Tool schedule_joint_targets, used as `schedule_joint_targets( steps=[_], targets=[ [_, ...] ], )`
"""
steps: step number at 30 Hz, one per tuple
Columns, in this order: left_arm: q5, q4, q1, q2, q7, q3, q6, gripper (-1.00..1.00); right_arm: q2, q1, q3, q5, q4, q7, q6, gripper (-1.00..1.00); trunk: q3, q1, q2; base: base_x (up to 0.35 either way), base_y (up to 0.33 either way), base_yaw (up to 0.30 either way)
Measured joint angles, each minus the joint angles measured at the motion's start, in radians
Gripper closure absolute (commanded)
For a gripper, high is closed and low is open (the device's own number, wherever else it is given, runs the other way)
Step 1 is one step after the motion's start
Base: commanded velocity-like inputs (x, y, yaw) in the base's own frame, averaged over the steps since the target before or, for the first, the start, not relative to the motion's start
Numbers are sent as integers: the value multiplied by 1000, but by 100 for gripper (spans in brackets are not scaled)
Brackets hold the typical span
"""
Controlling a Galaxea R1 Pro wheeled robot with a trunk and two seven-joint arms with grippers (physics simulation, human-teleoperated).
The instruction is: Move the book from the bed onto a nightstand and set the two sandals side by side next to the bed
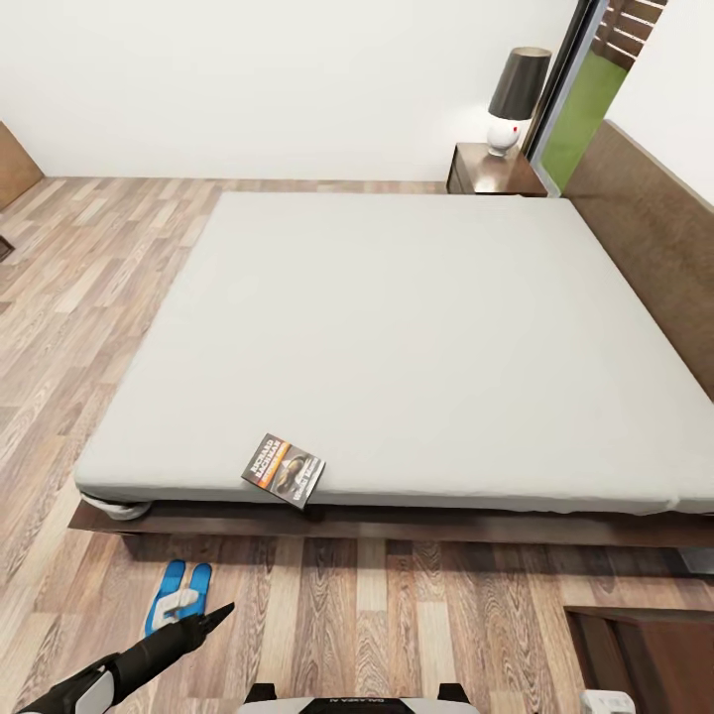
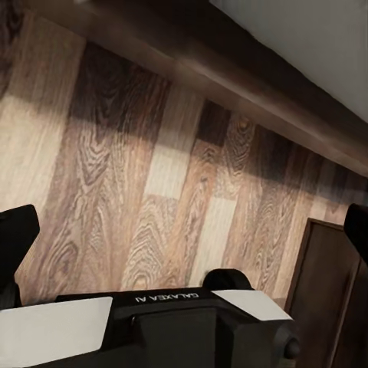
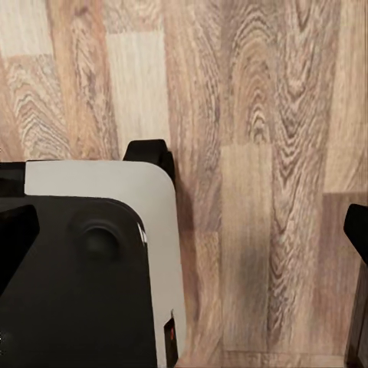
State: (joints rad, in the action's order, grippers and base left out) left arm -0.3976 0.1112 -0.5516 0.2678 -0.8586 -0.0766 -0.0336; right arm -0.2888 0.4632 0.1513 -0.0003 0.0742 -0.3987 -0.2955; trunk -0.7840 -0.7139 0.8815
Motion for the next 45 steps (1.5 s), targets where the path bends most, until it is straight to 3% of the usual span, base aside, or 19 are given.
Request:
schedule_joint_targets(
  steps=[3,6,11,15,18,23,27,29,33,36,37,38,39,41,45],
  targets=[
    [-1,-3,0,-1,0,0,-5,-100,-2,1,0,-5,-6,-42,35,-100,0,0,0,0,0,0],
    [-2,-4,0,-1,0,0,-7,-100,-3,5,0,-7,-45,-115,233,-100,0,0,0,0,0,0],
    [-2,-4,0,-4,0,0,-7,-100,-1,8,-5,-8,-234,-247,462,-100,0,0,0,0,0,0],
    [-2,-4,0,-5,0,0,-7,-100,11,8,-8,-7,-370,-289,615,-100,0,0,0,0,0,0],
    [-3,-4,0,-5,-1,0,-7,-100,64,8,-9,-8,-452,-298,693,-100,0,0,0,0,0,0],
    [-4,-3,0,-5,-1,-2,-6,-100,160,7,-9,-8,-516,-299,717,-100,0,0,0,0,0,0],
    [-5,-1,0,-4,0,-20,-6,-100,214,9,-9,-7,-550,-299,729,-100,0,0,0,0,0,0],
    [-4,0,0,-4,0,-45,-5,-100,243,10,-9,-7,-562,-300,772,-100,0,0,0,0,0,0],
    [-3,0,0,-4,0,-71,-4,-100,276,13,-8,-10,-589,-304,871,-100,0,0,0,0,0,0],
    [-3,0,0,-3,0,-76,-4,-100,281,14,-7,-45,-613,-318,890,-100,0,0,0,0,0,0],
    [-3,0,0,-3,0,-77,-4,-100,283,15,-6,-98,-627,-362,895,-100,0,0,0,0,0,0],
    [-4,0,0,-3,0,-77,-5,-100,283,15,-6,-124,-633,-380,897,-100,0,0,0,0,0,0],
    [-4,-1,0,-3,0,-77,-5,-100,283,15,-6,-192,-649,-431,900,-100,0,0,0,0,0,0],
    [-5,-2,0,-2,-6,-77,-6,-100,281,15,-6,-267,-664,-471,904,-100,0,0,0,0,0,0],
    [-5,-4,0,-1,-10,-78,-6,-100,280,15,-5,-299,-668,-487,906,-100,0,0,0,0,0,0]
  ],
)
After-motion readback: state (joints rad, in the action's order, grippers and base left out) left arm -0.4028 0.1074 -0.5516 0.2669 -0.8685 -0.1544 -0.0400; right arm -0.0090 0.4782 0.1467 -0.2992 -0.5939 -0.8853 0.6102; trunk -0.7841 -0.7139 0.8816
